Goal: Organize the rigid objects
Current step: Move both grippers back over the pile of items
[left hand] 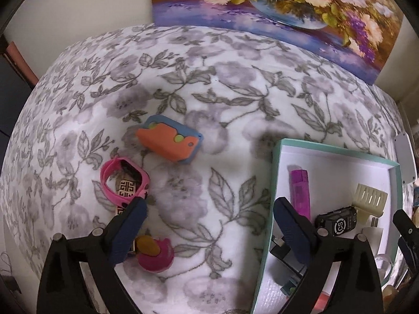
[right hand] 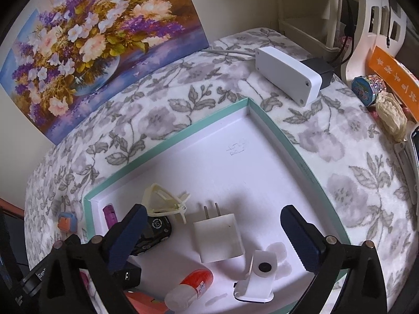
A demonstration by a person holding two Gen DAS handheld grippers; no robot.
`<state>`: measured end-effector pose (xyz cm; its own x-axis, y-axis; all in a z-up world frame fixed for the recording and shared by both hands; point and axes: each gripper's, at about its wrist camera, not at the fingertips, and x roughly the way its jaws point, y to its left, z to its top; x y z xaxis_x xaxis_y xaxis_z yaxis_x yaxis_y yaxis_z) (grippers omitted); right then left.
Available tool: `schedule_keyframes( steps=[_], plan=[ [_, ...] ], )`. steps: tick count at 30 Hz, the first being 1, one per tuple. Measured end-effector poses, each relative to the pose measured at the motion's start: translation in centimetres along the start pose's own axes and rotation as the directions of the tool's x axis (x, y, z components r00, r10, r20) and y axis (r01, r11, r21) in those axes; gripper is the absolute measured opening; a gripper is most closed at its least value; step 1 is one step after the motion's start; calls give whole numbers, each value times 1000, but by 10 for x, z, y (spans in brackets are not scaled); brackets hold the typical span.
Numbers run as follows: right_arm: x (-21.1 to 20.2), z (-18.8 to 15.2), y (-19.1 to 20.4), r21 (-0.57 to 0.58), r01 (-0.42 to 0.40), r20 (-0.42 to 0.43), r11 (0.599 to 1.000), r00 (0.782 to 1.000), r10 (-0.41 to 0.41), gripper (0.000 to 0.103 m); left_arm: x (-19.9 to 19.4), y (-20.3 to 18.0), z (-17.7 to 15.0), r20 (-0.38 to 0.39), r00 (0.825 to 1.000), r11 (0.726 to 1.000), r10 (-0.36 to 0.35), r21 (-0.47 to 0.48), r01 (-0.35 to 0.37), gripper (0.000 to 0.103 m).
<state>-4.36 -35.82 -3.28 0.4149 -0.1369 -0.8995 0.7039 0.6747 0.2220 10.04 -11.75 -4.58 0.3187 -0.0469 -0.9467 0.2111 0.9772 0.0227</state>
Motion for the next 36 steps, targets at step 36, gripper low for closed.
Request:
schedule_keyframes(
  steps=[36],
  plan=[
    [-52,-79,142,-299,-157,-56,941,988,147,103,-70,130,-14,88,995,993,41,-116,-30,98]
  ],
)
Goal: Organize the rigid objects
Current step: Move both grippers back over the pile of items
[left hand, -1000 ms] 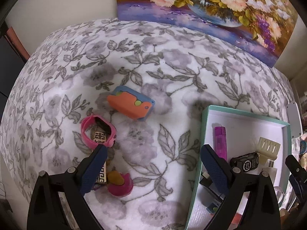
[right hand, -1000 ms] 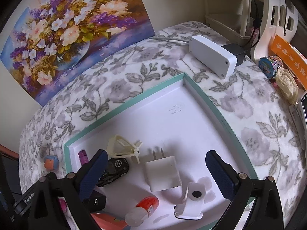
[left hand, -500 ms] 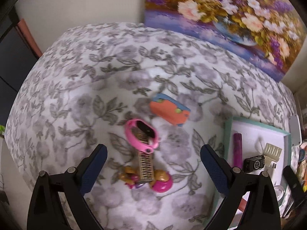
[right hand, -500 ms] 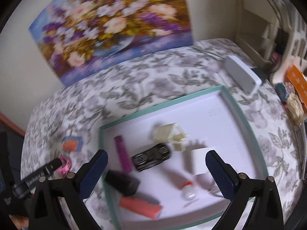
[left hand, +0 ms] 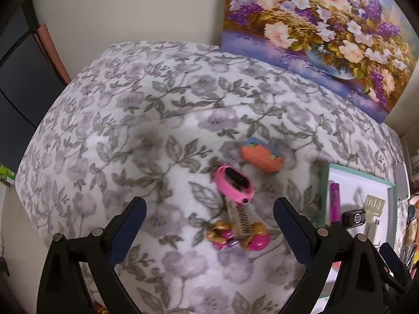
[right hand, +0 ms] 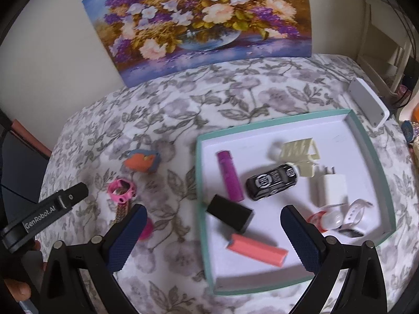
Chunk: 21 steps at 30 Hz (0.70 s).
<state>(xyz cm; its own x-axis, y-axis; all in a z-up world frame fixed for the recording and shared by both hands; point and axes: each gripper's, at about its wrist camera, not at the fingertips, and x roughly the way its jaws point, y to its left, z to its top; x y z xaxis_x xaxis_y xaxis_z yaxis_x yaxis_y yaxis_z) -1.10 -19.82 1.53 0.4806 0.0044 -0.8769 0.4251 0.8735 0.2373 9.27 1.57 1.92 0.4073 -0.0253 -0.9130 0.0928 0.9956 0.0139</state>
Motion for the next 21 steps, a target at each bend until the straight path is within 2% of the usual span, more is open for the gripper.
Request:
schedule_keyframes(
  steps=[6,14,21],
  plan=[
    [16,-7,19,-26,-28,-44,999,999,27,103,12,28,-3,-33,999,998,41,-49,-43,98],
    [43,-19,55,-86,-62,-114,994,992,52,103,38,49,-6,-108,994,993,26,-115,-38,98],
    [64,-30,78,-127,-101,-175,987,982,78,103,43,58,-7,-123,992,987,16,-157,-36,98]
  ],
)
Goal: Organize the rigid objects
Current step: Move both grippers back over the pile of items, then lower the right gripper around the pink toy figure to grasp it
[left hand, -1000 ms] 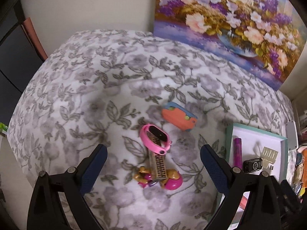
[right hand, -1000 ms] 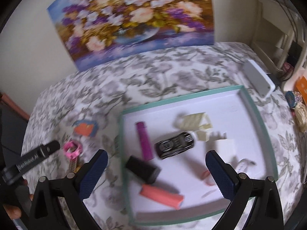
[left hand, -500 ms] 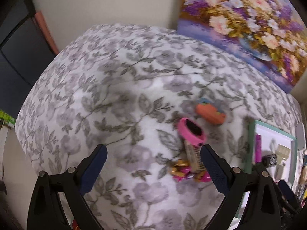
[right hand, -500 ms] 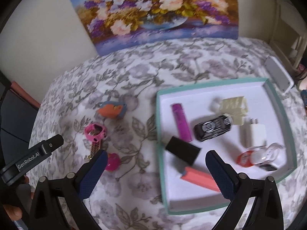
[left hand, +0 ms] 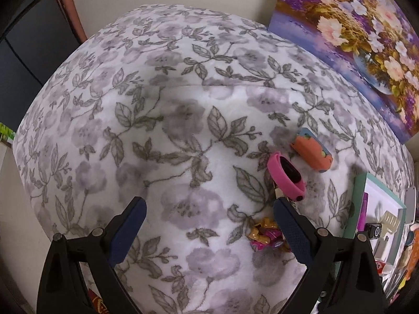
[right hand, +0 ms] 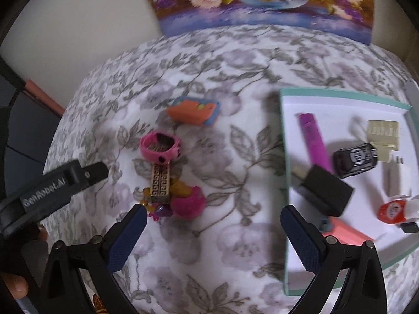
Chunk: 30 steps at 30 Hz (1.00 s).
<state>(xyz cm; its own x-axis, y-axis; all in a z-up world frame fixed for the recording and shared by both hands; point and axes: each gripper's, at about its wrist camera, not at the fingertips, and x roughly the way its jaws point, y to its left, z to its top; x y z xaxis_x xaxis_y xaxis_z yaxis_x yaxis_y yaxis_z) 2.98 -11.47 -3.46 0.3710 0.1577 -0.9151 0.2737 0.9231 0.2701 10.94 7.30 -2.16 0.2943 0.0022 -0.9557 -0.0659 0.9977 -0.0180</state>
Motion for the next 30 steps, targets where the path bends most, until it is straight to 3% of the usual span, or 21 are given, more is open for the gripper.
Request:
schedule_keyframes(
  steps=[13,21,30],
  plan=[
    [35,-7,26,-43,-22,-78,999,997,18,103,42,35,-3,-102,992,993,73,-86,-82,98],
    [55,-12,47,-122,5,-100,992,995,-17,103,43,67,-1,-105,994,978,43,-198,-63,98],
    [77,-11,60,-172,78,-87,982,992,-94,103,53,73,-2,-136,991,982,4,-188,-30,98]
  ],
)
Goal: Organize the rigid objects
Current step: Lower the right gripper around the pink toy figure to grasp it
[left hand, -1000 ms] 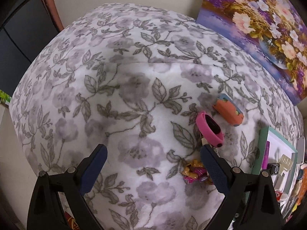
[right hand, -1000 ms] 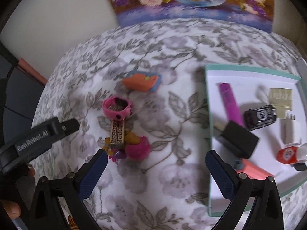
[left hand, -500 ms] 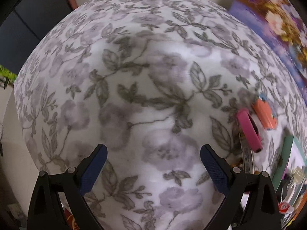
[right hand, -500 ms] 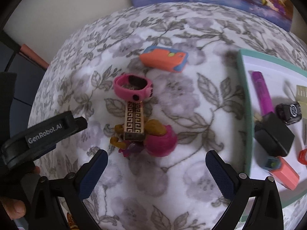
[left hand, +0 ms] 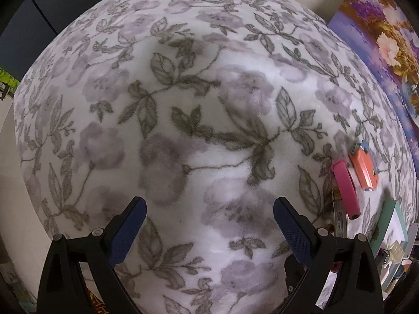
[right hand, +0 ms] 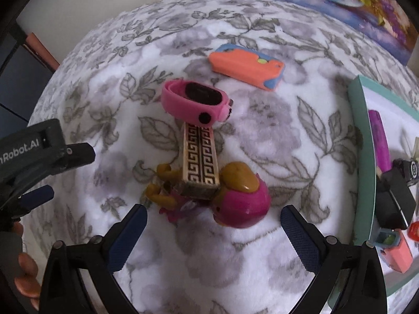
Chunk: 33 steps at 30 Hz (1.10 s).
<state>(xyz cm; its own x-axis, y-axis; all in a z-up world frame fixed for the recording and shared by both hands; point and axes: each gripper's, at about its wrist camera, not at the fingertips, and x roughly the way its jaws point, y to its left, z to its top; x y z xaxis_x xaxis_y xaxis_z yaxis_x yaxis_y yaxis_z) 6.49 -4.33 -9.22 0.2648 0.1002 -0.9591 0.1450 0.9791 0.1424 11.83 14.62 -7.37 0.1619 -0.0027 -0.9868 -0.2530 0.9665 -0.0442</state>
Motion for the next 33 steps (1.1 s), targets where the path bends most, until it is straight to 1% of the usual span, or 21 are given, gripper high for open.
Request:
schedule_keyframes(
  steps=[4,7,9,11,12,14,17,21,27,28,29,33],
  plan=[
    [5,1,9,-37,56,16,998,998,-55,103,4,-5,-3,-20,1000,1000,-7,3,7,98],
    [5,2,11,-35,65,26,997,998,-64,103,6,-1,-2,-19,1000,1000,-11,4,12,98],
    [4,2,10,-29,64,34,997,997,-63,101,7,3,-1,-14,1000,1000,-9,9,9,98],
    [2,2,7,-29,66,38,997,997,-65,93,10,-4,4,-13,1000,1000,-7,11,8,98],
    [0,2,4,-27,62,41,998,997,-61,92,11,-5,5,-14,1000,1000,-9,14,9,98],
    [-4,2,-3,-17,50,48,999,998,-49,84,8,-7,3,-16,1000,1000,-14,24,14,98],
    [-8,2,-9,-5,26,55,1000,998,-26,76,5,-14,3,-16,1000,999,-18,41,19,98],
    [-14,2,-18,5,-6,62,1000,998,6,74,2,-24,0,-17,1000,998,-25,52,26,98],
    [-31,1,-33,48,-27,79,998,997,24,73,-8,-39,-10,-14,999,998,-47,51,47,98],
    [-34,1,-36,54,-34,84,998,996,30,63,-10,-44,-12,-12,999,997,-51,53,51,98],
    [-37,2,-39,60,-39,86,997,996,34,59,-13,-49,-15,-8,998,997,-56,58,56,98],
    [-48,0,-49,63,-34,87,997,996,29,55,-17,-66,-21,-2,999,995,-54,83,54,98]
  ],
)
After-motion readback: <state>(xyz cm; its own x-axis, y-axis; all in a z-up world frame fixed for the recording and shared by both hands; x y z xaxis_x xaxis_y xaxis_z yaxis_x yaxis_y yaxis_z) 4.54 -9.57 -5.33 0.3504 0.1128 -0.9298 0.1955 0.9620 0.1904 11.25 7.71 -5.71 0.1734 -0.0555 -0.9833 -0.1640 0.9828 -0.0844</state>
